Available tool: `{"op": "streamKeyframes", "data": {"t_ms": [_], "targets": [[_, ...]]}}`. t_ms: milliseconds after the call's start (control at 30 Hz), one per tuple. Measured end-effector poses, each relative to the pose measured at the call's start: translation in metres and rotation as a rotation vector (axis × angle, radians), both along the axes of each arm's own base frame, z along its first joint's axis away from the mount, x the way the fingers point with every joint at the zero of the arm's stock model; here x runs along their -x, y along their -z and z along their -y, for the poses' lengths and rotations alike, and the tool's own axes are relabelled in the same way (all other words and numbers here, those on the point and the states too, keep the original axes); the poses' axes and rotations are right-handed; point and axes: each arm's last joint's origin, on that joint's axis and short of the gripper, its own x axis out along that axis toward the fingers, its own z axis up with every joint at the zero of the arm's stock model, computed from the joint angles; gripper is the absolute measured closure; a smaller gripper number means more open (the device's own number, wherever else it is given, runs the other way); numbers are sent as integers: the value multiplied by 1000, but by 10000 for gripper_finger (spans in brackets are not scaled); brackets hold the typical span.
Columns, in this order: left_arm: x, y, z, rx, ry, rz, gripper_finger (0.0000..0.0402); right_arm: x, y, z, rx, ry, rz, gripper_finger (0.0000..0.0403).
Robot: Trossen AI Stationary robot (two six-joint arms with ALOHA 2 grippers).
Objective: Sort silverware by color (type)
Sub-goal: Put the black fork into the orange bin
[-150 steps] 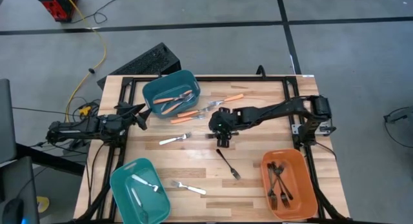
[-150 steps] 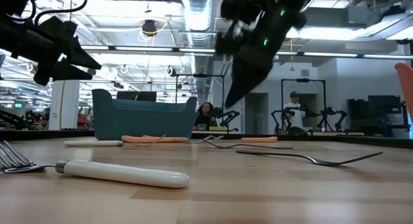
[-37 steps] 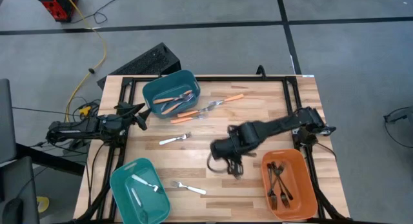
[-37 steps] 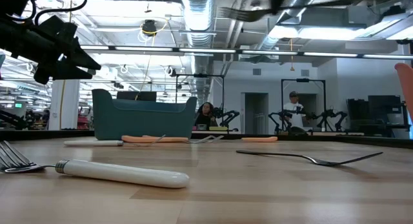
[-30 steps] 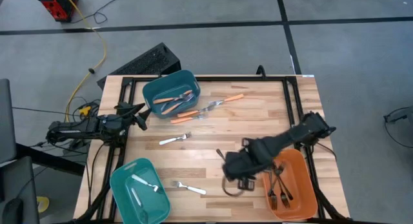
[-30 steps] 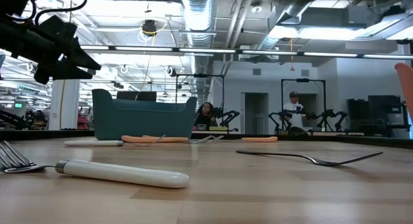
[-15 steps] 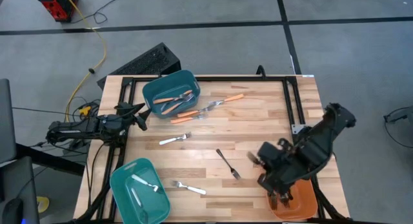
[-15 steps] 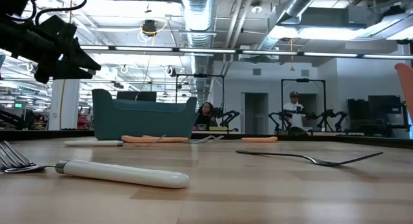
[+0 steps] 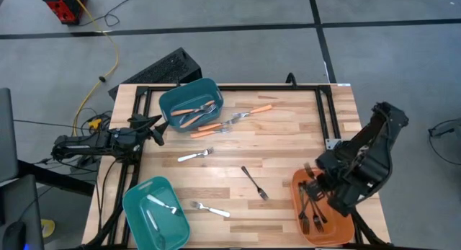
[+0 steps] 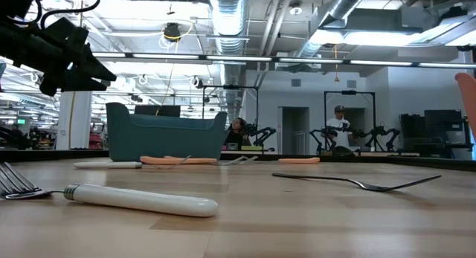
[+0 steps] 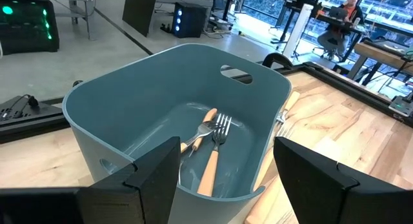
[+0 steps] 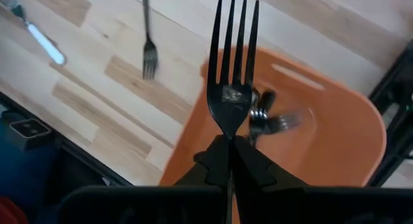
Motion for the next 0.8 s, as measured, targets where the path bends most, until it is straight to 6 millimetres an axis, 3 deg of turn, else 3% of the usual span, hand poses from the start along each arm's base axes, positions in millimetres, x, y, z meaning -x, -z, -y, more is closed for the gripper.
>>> {"op": "streamKeyframes", "data": {"t_ms": [267, 533, 800], "targets": [[0, 0, 0, 0, 0, 0, 167, 2, 23, -10, -53, 143, -119, 376], [0, 0, 1, 9, 23, 0, 167, -8, 36, -21, -106, 171, -199, 372], [0, 0, 0, 0, 22, -8, 167, -18, 56, -38, -41, 183, -242, 376]]}}
